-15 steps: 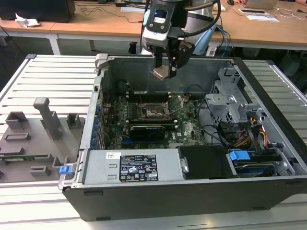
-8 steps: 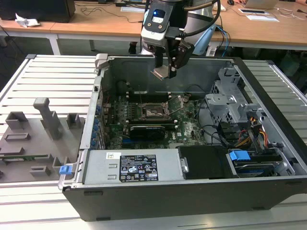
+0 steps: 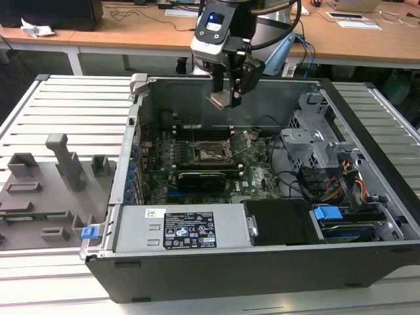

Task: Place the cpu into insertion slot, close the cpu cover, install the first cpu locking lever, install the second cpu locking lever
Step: 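Place the cpu into insertion slot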

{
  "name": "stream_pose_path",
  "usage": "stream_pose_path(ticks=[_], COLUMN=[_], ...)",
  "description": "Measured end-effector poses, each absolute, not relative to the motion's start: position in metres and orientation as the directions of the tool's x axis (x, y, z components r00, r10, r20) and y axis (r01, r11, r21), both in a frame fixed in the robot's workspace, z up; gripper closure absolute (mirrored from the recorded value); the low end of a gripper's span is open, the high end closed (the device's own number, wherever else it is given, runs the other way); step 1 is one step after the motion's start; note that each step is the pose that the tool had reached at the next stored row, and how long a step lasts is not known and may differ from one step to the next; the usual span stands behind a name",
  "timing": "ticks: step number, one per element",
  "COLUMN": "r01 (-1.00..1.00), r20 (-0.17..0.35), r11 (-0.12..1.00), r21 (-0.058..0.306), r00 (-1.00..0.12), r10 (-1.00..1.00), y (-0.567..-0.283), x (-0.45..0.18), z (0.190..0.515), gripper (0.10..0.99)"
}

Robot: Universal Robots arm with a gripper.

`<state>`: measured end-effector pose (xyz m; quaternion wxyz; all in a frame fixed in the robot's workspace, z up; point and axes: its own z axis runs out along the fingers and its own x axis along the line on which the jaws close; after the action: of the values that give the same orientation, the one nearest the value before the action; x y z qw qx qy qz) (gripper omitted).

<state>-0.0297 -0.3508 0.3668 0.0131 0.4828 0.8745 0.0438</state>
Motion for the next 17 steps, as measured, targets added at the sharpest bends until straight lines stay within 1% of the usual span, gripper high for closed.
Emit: stream_pose_path(ticks=[11, 17], r01=[0.87, 0.893], r20=[0.019, 0.019], r11=[0.486, 0.441], r21=[0.089, 0.089], r00=[-0.489, -0.444], r10=[0.872, 0.896], y=[-0.3508, -0.3508], x=[-0.0298, -0.03], z=[0.3668, 0.3667], gripper=[0.553, 0.553])
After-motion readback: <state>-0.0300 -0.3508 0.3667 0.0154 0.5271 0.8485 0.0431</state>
